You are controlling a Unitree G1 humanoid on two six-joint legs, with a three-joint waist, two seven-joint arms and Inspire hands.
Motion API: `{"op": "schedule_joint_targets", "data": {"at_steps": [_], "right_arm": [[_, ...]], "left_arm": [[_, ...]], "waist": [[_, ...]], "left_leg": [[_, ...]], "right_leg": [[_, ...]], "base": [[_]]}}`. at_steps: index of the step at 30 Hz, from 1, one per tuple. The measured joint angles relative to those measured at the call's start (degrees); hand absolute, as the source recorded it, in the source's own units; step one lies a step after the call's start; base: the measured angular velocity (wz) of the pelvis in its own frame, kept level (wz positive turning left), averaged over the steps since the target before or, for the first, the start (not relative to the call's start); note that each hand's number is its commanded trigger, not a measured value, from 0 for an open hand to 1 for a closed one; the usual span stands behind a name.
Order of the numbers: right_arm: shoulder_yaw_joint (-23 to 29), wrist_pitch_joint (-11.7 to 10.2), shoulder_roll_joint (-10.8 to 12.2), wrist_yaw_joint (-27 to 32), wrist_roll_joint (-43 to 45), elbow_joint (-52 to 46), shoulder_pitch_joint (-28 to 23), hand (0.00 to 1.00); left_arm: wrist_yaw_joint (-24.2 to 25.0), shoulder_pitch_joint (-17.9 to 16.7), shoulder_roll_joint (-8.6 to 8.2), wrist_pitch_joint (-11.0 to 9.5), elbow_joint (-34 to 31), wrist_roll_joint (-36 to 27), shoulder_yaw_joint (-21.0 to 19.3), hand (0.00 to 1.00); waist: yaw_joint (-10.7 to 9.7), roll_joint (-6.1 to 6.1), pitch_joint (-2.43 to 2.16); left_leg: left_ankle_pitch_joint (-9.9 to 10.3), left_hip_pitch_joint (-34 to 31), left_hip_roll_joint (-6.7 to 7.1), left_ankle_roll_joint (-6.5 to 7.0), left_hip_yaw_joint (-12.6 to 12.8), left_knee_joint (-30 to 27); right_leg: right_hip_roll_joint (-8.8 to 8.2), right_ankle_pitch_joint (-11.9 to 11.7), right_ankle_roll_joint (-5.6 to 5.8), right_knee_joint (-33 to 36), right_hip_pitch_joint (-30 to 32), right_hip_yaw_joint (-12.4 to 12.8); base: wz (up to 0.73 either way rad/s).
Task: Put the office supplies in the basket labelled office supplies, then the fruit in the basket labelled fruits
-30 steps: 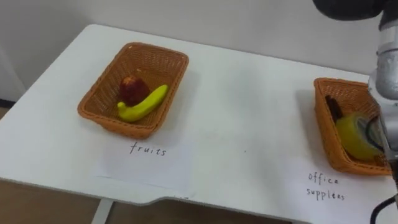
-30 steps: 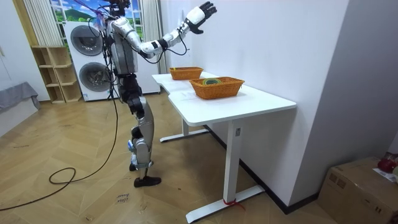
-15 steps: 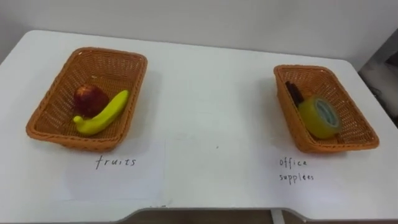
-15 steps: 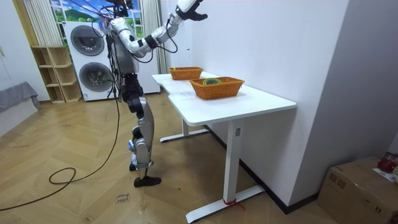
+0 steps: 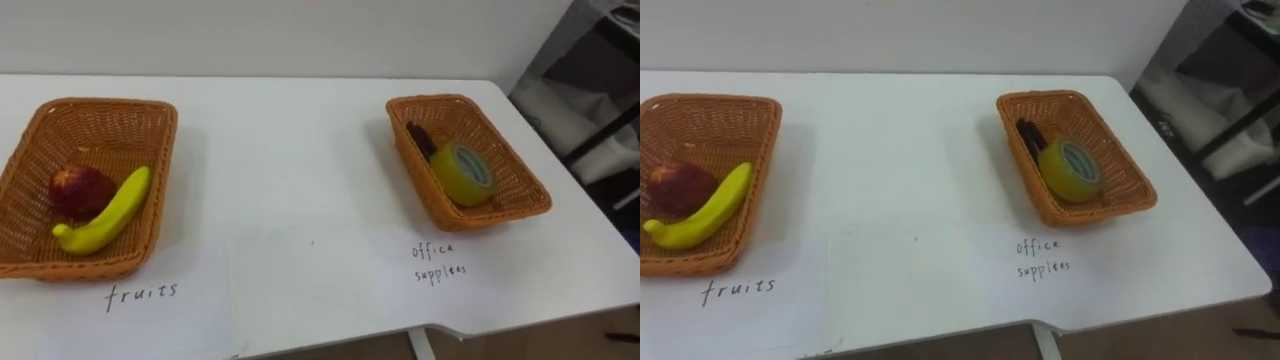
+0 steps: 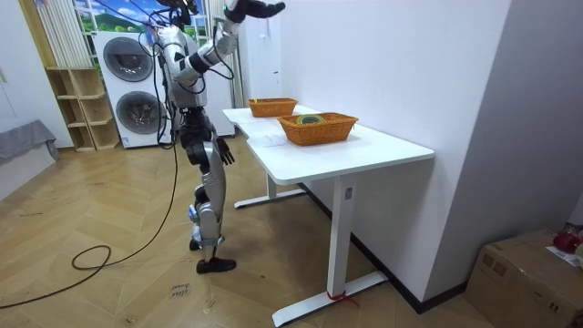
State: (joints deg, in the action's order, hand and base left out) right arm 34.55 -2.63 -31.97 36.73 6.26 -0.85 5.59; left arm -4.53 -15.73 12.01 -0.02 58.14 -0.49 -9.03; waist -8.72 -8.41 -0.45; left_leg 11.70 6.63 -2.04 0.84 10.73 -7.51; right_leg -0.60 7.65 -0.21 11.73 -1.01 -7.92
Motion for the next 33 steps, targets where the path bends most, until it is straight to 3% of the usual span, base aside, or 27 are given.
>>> {"op": "schedule_joint_targets", "data": {"at_steps": [7,15,19,24,27,33], "right_arm": [[1.9,-0.9,0.0,2.9,-5.8,0.2,-6.3,0.0],[3.8,-1.5,0.3,6.6,-13.3,4.1,-10.1,0.0],[5.3,-1.6,0.5,9.0,-21.7,5.2,-12.2,0.0],[6.7,-1.9,0.8,10.1,-29.6,11.3,-13.8,0.0],[7.1,-2.0,1.5,10.7,-33.6,15.9,-14.0,0.0],[7.5,-3.3,5.0,11.8,-43.1,22.6,-14.0,0.0]], "left_arm": [[0.0,-0.1,0.01,-0.3,0.2,0.0,0.0,0.0],[-0.1,-0.4,-0.28,-0.4,-0.4,-0.7,-0.9,0.0],[-0.4,-0.6,-0.54,-0.4,-0.8,-2.6,-0.9,0.0],[-0.4,-1.3,-0.57,-0.3,-1.6,-2.9,-1.1,0.0],[-0.6,-1.8,-0.74,-0.2,-2.6,-4.6,-1.0,0.0],[-1.6,-2.4,-0.87,-0.3,-4.2,-4.4,-1.0,0.0]], "waist": [[-0.7,0.57,0.45],[-0.6,0.96,0.36],[-0.7,0.75,0.43],[-0.8,0.85,0.12],[-1.0,0.77,0.04],[-1.9,0.81,0.05]], "left_leg": [[0.2,0.0,-0.03,-0.04,0.3,-0.1],[0.3,-0.1,0.32,-0.12,0.2,-0.2],[0.3,-0.3,0.48,-0.11,0.0,-0.2],[0.3,-0.5,0.45,-0.12,-0.1,-0.1],[0.3,-0.5,0.43,-0.13,0.0,0.0],[0.3,-0.3,0.39,-0.16,0.0,0.2]], "right_leg": [[0.16,0.0,-0.03,0.0,0.1,0.6],[0.27,0.3,-0.23,-0.2,0.2,0.7],[0.09,0.8,-0.15,-0.2,0.2,0.6],[0.14,0.8,-0.14,-0.7,0.2,0.5],[0.19,0.8,-0.14,-1.0,0.0,0.6],[0.23,0.8,-0.14,-1.0,-0.2,0.3]], "base": [[-0.03],[0.0],[0.05],[0.01],[0.0],[0.0]]}}
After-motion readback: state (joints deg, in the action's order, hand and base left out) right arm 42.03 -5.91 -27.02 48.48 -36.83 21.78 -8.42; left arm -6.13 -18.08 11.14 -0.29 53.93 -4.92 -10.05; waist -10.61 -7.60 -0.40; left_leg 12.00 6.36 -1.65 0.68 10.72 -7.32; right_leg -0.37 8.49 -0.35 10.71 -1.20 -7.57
